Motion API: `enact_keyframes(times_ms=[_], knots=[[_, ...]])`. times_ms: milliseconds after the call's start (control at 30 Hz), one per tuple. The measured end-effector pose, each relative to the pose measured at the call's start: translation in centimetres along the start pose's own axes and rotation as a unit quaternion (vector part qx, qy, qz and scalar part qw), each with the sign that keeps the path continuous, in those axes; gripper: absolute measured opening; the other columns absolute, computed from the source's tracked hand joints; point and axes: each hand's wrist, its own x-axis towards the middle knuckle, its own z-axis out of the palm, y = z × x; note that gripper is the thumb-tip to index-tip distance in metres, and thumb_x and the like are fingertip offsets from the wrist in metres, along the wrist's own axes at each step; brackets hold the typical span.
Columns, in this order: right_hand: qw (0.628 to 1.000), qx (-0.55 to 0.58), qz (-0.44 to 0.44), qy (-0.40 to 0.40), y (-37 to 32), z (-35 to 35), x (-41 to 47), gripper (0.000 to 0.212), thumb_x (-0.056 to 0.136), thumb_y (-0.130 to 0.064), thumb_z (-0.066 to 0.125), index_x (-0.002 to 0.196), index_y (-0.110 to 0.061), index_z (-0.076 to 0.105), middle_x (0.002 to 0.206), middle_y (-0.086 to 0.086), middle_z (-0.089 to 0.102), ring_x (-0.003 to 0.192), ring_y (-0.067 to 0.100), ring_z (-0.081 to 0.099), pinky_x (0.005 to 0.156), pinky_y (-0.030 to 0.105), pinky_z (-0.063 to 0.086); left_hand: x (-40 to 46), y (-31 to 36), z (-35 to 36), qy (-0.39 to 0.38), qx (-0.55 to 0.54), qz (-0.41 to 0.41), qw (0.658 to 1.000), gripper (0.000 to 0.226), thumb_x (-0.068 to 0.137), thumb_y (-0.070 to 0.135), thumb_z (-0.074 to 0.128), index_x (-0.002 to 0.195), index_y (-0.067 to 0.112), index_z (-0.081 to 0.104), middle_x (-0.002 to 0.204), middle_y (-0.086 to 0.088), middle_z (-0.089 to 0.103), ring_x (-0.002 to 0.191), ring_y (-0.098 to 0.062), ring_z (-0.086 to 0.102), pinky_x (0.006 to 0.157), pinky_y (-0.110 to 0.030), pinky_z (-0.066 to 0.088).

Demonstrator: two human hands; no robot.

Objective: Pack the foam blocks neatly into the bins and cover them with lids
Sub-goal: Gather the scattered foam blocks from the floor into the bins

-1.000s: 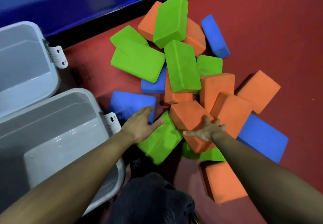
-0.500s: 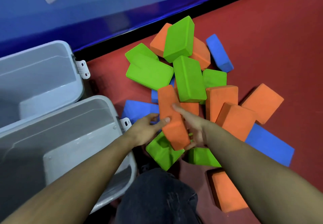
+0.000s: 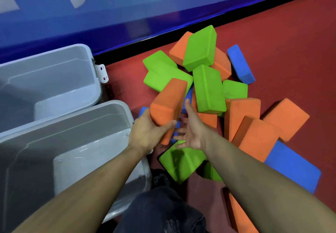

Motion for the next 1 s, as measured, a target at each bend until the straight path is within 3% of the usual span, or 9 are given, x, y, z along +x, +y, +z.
enact_keyframes(times_ms=[67, 100, 167, 267, 367, 500, 700, 867, 1000], knots=[[0.986, -0.123, -0.070, 0.092, 0.6, -1.7, 1.0, 0.087, 0.088, -0.082, 0.038, 0.145, -0.018, 0.050, 0.143, 0.003, 0.054, 0.133, 0.032, 0.050, 0.111, 0.046, 0.036, 1.2, -0.6, -0.1, 0.006, -0.025, -0.019, 0.999, 0.076, 0.059, 0.076, 0.074, 0.115, 0.027, 0.060, 0.105, 0.008, 0.071, 0.097, -0.015, 0.067, 0.086, -0.038, 0.056], [0.967, -0.192, -0.102, 0.132, 1.1, -2.5, 1.6, 0.085, 0.091, -0.077, 0.040, 0.141, -0.010, 0.056, 0.141, 0.007, 0.058, 0.131, 0.032, 0.053, 0.110, 0.044, 0.039, 1.7, -0.9, -0.2, 0.005, -0.037, -0.032, 0.999, 0.076, 0.060, 0.076, 0.075, 0.116, 0.026, 0.061, 0.107, 0.008, 0.071, 0.099, -0.015, 0.067, 0.088, -0.038, 0.056], [0.928, -0.303, -0.143, 0.163, 2.2, -4.6, 4.1, 0.097, 0.082, -0.084, 0.046, 0.130, -0.002, 0.064, 0.132, 0.016, 0.066, 0.124, 0.033, 0.059, 0.108, 0.042, 0.044, 2.3, -1.6, -0.3, 0.005, -0.046, -0.047, 0.998, 0.075, 0.062, 0.075, 0.076, 0.116, 0.025, 0.062, 0.108, 0.007, 0.071, 0.100, -0.016, 0.067, 0.088, -0.038, 0.056], [0.898, -0.393, -0.108, 0.167, 4.5, -8.5, 9.9, 0.119, 0.054, -0.104, 0.042, 0.136, -0.019, 0.060, 0.139, 0.008, 0.061, 0.128, 0.023, 0.057, 0.112, 0.038, 0.042, 2.7, -2.6, -0.3, 0.010, -0.046, -0.049, 0.998, 0.070, 0.067, 0.068, 0.079, 0.117, 0.022, 0.062, 0.108, 0.005, 0.071, 0.100, -0.018, 0.067, 0.087, -0.037, 0.055], [0.879, -0.445, -0.072, 0.157, 5.2, -10.1, 12.2, 0.106, 0.070, -0.090, 0.055, 0.143, -0.014, 0.053, 0.146, 0.010, 0.054, 0.135, 0.026, 0.051, 0.115, 0.043, 0.039, 3.1, -3.7, -0.2, 0.014, -0.040, -0.053, 0.998, 0.068, 0.068, 0.066, 0.080, 0.118, 0.023, 0.061, 0.109, 0.006, 0.069, 0.099, -0.018, 0.065, 0.087, -0.038, 0.054], [0.864, -0.470, -0.033, 0.176, 5.6, -10.9, 14.4, 0.116, 0.059, -0.095, 0.058, 0.145, -0.017, 0.049, 0.148, 0.009, 0.053, 0.135, 0.028, 0.051, 0.114, 0.042, 0.041, 4.2, -4.8, 0.3, 0.006, -0.057, -0.068, 0.996, 0.062, 0.068, 0.067, 0.079, 0.112, 0.025, 0.064, 0.099, 0.012, 0.070, 0.092, -0.013, 0.068, 0.082, -0.037, 0.057], [0.830, -0.516, 0.034, 0.209, 6.7, -11.3, 15.9, 0.107, 0.075, -0.087, 0.054, 0.156, -0.022, 0.033, 0.159, 0.019, 0.033, 0.147, 0.039, 0.030, 0.121, 0.048, 0.027, 5.3, -5.1, 1.2, 0.002, -0.049, -0.067, 0.997, 0.065, 0.069, 0.068, 0.078, 0.114, 0.023, 0.064, 0.098, 0.010, 0.070, 0.091, -0.016, 0.067, 0.082, -0.039, 0.057], [0.849, -0.471, 0.031, 0.237, 7.9, -11.5, 16.5, 0.112, 0.071, -0.085, 0.062, 0.151, -0.014, 0.031, 0.153, 0.018, 0.039, 0.144, 0.037, 0.035, 0.117, 0.046, 0.031, 5.5, -5.2, 1.1, -0.008, -0.060, -0.084, 0.995, 0.065, 0.068, 0.071, 0.076, 0.112, 0.025, 0.064, 0.098, 0.011, 0.070, 0.090, -0.014, 0.068, 0.083, -0.040, 0.058], [0.886, -0.404, 0.020, 0.227, 8.1, -11.3, 15.8, 0.110, 0.075, -0.079, 0.064, 0.147, -0.008, 0.021, 0.153, 0.019, 0.042, 0.140, 0.036, 0.042, 0.111, 0.043, 0.036, 5.1, -5.0, 1.1, 0.002, -0.078, -0.089, 0.993, 0.057, 0.072, 0.064, 0.078, 0.110, 0.023, 0.065, 0.095, 0.011, 0.071, 0.086, -0.009, 0.068, 0.072, -0.031, 0.055]])
